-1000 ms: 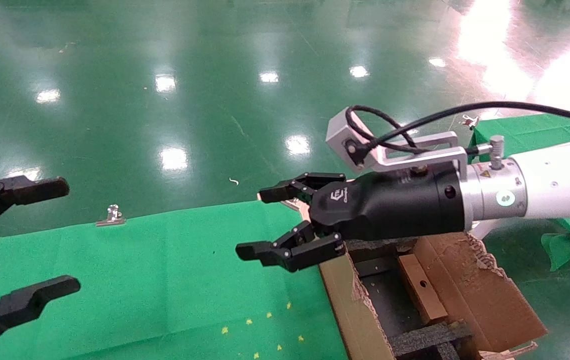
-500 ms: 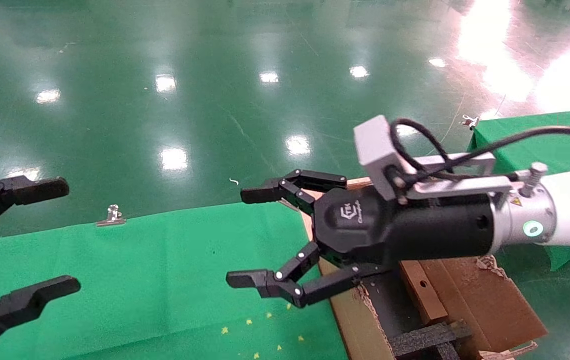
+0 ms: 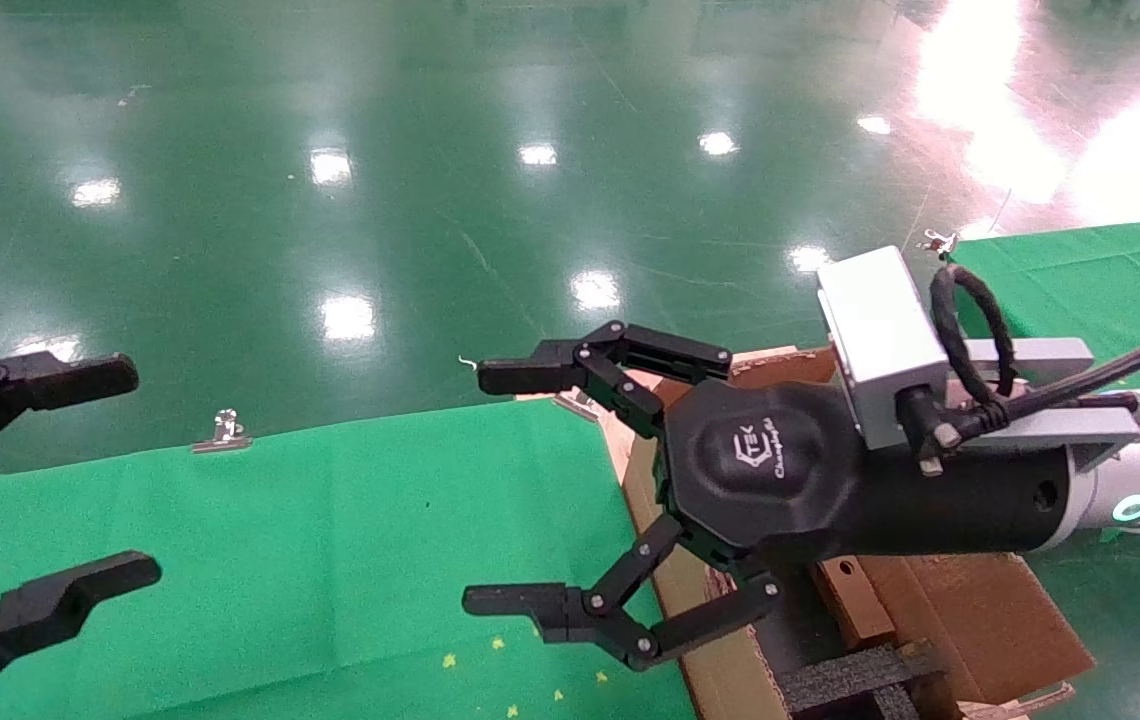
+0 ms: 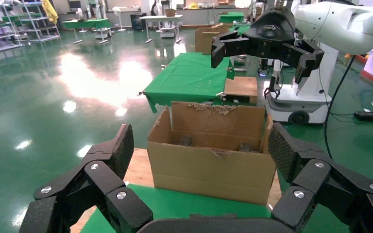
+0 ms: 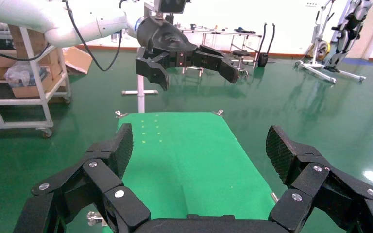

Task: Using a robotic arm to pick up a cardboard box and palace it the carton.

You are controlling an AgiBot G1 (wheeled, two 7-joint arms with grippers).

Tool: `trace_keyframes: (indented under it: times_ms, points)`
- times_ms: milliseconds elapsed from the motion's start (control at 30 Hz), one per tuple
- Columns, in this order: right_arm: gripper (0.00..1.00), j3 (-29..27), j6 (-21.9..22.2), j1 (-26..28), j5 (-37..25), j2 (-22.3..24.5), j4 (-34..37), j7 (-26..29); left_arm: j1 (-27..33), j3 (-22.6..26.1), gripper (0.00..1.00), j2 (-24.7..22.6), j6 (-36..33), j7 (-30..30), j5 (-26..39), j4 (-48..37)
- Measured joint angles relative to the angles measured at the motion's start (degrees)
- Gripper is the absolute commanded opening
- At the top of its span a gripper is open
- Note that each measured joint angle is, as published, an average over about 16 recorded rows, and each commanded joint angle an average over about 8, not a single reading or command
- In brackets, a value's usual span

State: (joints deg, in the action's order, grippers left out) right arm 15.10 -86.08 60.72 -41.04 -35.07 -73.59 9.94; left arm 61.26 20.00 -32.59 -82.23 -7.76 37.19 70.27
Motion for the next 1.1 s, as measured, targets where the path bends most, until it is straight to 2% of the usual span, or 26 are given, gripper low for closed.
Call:
trace_keyframes:
  times_ms: [1100]
  points:
    - [1.0,0.8,0.3,0.7,-0.7,0.0,0.0,0.7,0.0,0.0,1.0,0.0,0.0,0.0,0.0,0.0]
